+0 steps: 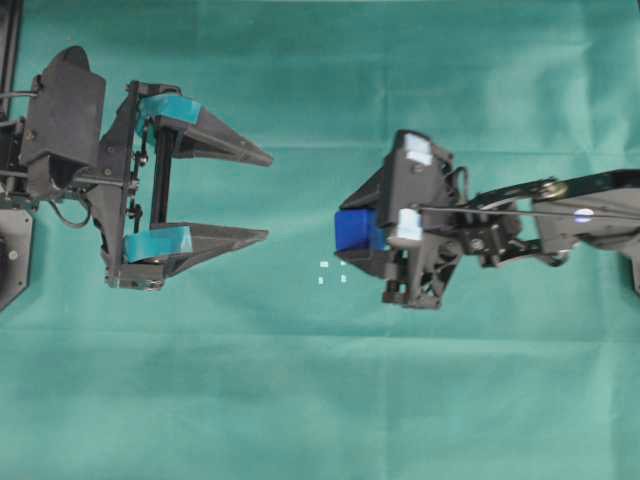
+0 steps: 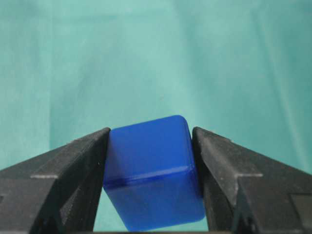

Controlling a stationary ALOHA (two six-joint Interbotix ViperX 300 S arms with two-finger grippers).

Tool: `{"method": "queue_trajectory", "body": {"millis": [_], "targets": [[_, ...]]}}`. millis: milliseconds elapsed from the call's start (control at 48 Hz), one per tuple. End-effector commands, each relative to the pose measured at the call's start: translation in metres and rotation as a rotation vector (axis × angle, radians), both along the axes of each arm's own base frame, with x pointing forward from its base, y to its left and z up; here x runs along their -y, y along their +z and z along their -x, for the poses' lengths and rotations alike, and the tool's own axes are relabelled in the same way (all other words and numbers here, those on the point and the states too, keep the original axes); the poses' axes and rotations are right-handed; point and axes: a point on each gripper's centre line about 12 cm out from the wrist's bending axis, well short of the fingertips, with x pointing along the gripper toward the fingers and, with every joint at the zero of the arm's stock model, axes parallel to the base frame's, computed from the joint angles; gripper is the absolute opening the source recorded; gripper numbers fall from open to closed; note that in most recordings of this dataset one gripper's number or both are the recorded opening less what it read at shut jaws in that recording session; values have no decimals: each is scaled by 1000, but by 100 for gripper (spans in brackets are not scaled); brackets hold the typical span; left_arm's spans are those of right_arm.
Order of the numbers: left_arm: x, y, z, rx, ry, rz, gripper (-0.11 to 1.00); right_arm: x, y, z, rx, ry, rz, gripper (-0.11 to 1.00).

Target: Handover the blue block to the right arm after grasping it with the left arm, then place it in the designated position.

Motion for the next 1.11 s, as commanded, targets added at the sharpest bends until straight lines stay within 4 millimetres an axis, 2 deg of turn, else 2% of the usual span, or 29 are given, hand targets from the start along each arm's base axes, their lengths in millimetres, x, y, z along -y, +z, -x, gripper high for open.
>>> {"method": "queue_trajectory", "body": {"millis": [0, 167, 438, 1084], "targets": [[0, 11, -1, 31, 2, 2, 99, 2, 2, -6, 25, -3, -21, 57], [0, 11, -1, 29, 2, 1, 99, 2, -22, -15, 6, 8, -48, 57], [0, 11, 0, 31, 2, 2, 99, 5, -47, -27, 9, 17, -95, 57], [0, 11, -1, 31, 2, 2, 99, 3, -84, -56, 1, 44, -132, 57]]}}
